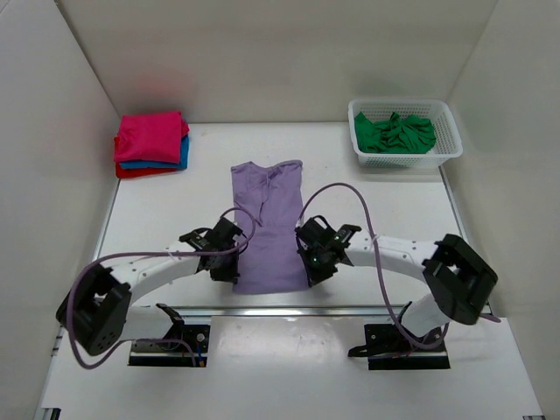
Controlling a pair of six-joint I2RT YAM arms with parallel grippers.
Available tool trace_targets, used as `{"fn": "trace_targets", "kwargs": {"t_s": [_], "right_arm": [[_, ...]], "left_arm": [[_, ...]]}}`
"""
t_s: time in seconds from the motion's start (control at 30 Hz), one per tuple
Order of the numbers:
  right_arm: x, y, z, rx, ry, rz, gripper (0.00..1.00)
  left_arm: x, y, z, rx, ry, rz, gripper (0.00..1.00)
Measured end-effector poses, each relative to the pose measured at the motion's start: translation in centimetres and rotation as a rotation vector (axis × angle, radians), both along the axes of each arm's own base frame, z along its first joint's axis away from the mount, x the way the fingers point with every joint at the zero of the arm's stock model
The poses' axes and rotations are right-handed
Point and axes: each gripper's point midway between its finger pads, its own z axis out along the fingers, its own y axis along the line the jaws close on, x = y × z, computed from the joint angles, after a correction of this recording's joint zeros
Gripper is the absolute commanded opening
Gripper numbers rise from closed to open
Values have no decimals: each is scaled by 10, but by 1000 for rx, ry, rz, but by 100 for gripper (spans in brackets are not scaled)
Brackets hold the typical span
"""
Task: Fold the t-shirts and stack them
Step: Grab one side of the 2/3 rectangular tshirt with both arms, then fold the long partially folded tshirt into a neat square
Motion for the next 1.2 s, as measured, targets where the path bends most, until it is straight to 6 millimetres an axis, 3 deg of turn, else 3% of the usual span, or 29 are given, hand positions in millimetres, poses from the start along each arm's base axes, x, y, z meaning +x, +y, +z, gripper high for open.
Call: {"fn": "trace_targets", "kwargs": {"t_s": [0.13, 0.37, 0.47, 0.57, 0.73, 0.93, 1.2], "right_arm": [[-36, -2, 15, 55, 34, 38, 0], [-70, 0, 40, 129, 74, 75, 0], [-78, 1, 44, 137, 90, 81, 0], [-77, 1, 51, 135, 96, 72, 0], [-58, 9, 87, 162, 61, 57, 0], [-21, 4, 111, 142, 36, 34, 0], [57, 4, 144, 168, -37, 24, 0]], "left_arm": [[-31, 4, 13, -35, 39, -27, 0], [-78, 5, 25, -119, 83, -60, 0], [-83, 10, 33, -139, 80, -29, 0], [-76, 13, 50, -168, 56, 21, 0], [-51, 8, 88, -190, 6, 56, 0], [-29, 9, 97, -151, 42, 80, 0], [36, 14, 134, -185, -18, 128, 0]]}}
